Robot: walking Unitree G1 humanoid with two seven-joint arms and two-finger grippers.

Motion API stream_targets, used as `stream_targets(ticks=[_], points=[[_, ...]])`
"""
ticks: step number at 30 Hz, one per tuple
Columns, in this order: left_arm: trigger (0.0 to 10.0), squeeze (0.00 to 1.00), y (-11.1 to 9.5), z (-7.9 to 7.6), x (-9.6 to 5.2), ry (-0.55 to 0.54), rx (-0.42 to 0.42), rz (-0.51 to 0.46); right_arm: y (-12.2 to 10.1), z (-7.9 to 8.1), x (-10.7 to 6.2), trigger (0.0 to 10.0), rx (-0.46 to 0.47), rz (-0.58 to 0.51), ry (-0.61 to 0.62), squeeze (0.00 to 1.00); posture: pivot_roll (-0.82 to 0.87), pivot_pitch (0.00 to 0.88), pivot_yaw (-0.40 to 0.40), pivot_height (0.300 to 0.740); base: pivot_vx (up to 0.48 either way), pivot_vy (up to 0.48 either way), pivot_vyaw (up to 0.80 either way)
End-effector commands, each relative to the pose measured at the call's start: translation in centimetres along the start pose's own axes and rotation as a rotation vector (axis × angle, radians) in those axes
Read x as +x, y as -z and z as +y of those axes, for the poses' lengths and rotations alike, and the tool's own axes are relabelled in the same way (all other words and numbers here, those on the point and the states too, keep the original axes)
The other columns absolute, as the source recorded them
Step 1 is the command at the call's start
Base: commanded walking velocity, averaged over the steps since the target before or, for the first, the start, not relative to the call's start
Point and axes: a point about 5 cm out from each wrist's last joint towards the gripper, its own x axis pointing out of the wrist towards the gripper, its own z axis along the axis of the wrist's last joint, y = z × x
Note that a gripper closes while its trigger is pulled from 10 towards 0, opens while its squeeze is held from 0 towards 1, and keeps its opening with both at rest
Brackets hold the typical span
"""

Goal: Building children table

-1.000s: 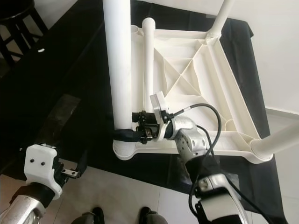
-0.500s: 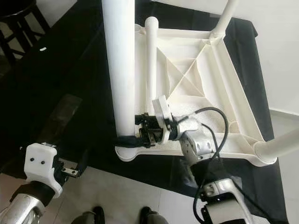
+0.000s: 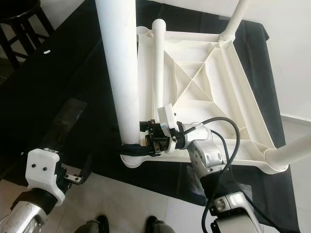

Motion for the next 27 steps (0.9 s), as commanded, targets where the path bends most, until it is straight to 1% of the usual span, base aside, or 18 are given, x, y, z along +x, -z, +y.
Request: stream_targets(ticks=[1,7,8,11,13,14,15,16,17,18,19,20,21,22,23,25,26,27], points=[[10.0,0.0,0.9,0.0,-0.2,-0.003,-0.019,0.051,4.0,1.5,-1.0,10.0,0.195,0.103,0.07,0.0,0.06,0.338,-0.075,0.74,0.0,0.0,0.0],[10.0,0.0,1.0,0.0,-0.2,-0.003,-0.02,0.052,4.2,2.3,-0.7,10.0,0.183,0.135,0.18,0.0,0.05,0.332,-0.083,0.74,0.0,0.0,0.0],[10.0,0.0,1.0,0.0,-0.2,-0.007,-0.024,0.052,4.0,3.1,-0.7,10.0,0.165,0.175,0.257,0.0,0.05,0.327,-0.077,0.74,0.0,0.0,0.0],[10.0,0.0,1.0,0.0,-0.2,-0.007,-0.026,0.051,4.1,3.3,-0.8,10.0,0.149,0.203,0.29,0.0,0.05,0.327,-0.077,0.74,0.0,0.0,0.0],[10.0,0.0,1.1,0.1,-0.1,-0.004,-0.032,0.05,4.5,3.4,-1.0,10.0,0.126,0.293,0.391,0.0,0.04,0.32,-0.078,0.74,0.0,0.0,0.0],[10.0,0.0,1.1,0.1,-0.1,-0.004,-0.032,0.05,4.5,3.4,-1.0,10.0,0.126,0.293,0.391,0.0,0.04,0.32,-0.078,0.74,0.0,0.0,0.0],[10.0,0.0,1.0,0.3,-0.1,-0.007,-0.037,0.048,5.0,3.1,-1.1,10.0,0.106,0.395,0.532,0.0,0.04,0.31,-0.081,0.74,0.0,0.0,0.0],[10.0,0.0,1.0,0.3,-0.1,-0.007,-0.037,0.048,5.0,3.1,-1.1,10.0,0.106,0.395,0.532,0.0,0.04,0.31,-0.081,0.74,0.0,0.0,0.0],[10.0,0.0,0.8,0.8,0.1,-0.018,-0.031,0.035,5.1,2.7,-1.8,10.0,0.067,0.482,0.825,0.0,0.04,0.297,-0.091,0.74,0.0,0.0,0.0],[10.0,0.0,0.8,0.8,0.1,-0.018,-0.031,0.035,5.1,2.7,-1.8,10.0,0.067,0.482,0.825,0.0,0.04,0.297,-0.091,0.74,0.0,0.0,0.0],[10.0,0.0,0.5,1.4,0.4,-0.03,-0.019,0.015,4.7,3.1,-1.5,10.0,0.044,0.495,0.975,0.0,0.04,0.292,-0.088,0.74,0.0,0.0,0.0],[10.0,0.0,0.0,2.1,0.8,-0.04,-0.004,-0.009,4.2,3.6,-0.7,10.0,0.044,0.46,1.053,0.0,0.04,0.29,-0.086,0.74,0.0,0.0,0.0],[10.0,0.0,0.0,2.1,0.8,-0.04,-0.004,-0.009,4.2,3.6,-0.7,10.0,0.044,0.46,1.053,0.0,0.04,0.29,-0.086,0.74,0.0,0.0,0.0],[10.0,0.0,-0.8,2.9,1.3,-0.047,0.015,-0.044,3.9,3.9,0.1,10.0,0.063,0.414,1.094,0.0,0.03,0.278,-0.073,0.74,0.0,0.0,0.0],[10.0,0.0,-1.8,3.6,1.9,-0.041,0.028,-0.083,4.0,4.0,0.7,10.0,0.092,0.381,1.091,0.0,0.04,0.267,-0.071,0.74,0.0,0.0,0.0],[10.0,0.0,-3.2,4.3,2.7,-0.022,0.056,-0.136,4.1,3.7,1.0,10.0,0.129,0.34,1.128,0.0,0.04,0.258,-0.066,0.74,0.0,0.0,0.0],[10.0,0.0,-3.2,4.3,2.7,-0.022,0.056,-0.136,4.1,3.7,1.0,10.0,0.129,0.34,1.128,0.0,0.04,0.258,-0.066,0.74,0.0,0.0,0.0],[10.0,0.0,-3.8,4.6,3.0,-0.01,0.071,-0.158,3.9,3.5,1.1,10.0,0.139,0.301,1.148,0.0,0.04,0.256,-0.064,0.74,0.0,0.0,0.0]])
